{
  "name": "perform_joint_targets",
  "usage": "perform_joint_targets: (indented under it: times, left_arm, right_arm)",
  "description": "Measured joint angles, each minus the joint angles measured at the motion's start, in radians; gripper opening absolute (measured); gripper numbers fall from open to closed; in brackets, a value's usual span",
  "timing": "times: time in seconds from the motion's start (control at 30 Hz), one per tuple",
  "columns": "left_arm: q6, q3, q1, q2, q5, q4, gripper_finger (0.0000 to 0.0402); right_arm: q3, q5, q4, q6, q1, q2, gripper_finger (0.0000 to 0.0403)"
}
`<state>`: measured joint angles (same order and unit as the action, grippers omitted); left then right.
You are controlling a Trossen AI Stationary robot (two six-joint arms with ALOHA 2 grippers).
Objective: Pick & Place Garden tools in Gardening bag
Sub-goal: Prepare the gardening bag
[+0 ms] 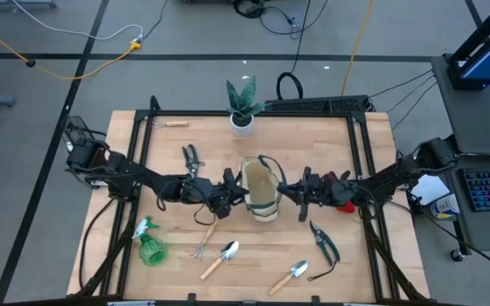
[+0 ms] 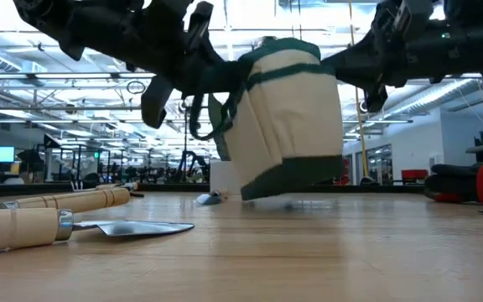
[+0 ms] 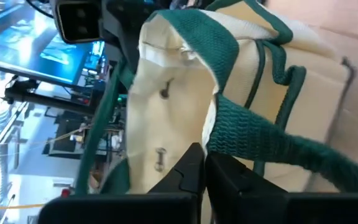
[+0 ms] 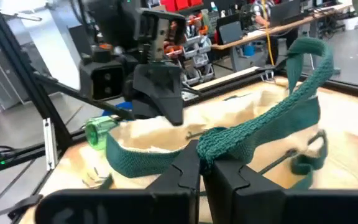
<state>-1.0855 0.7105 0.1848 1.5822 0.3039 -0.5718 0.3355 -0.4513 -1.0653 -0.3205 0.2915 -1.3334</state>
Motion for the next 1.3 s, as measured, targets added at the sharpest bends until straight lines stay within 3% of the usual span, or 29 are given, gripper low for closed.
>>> perform_joint_targets:
  times: [0.33, 0.73, 1.03, 1.3]
  left_arm:
    - [0.052, 0.000, 0.001, 0.000, 0.007, 0.030, 0.0007]
    - [0.101, 0.000, 0.000, 0.000, 0.009, 0.030, 0.0076]
    - [0.100, 0.000, 0.000, 0.001, 0.011, 0.038, 0.0081]
    - [0.101, 0.000, 0.000, 0.001, 0.012, 0.038, 0.0081]
  right_arm:
    - [0.000, -0.053, 0.043, 0.018, 0.039, 0.000, 0.0004]
    - [-0.001, -0.050, 0.114, -0.012, 0.038, 0.000, 0.0004]
    - [-0.001, -0.050, 0.137, -0.012, 0.038, 0.000, 0.0005]
    - [-0.001, -0.050, 0.136, -0.012, 0.038, 0.000, 0.0060]
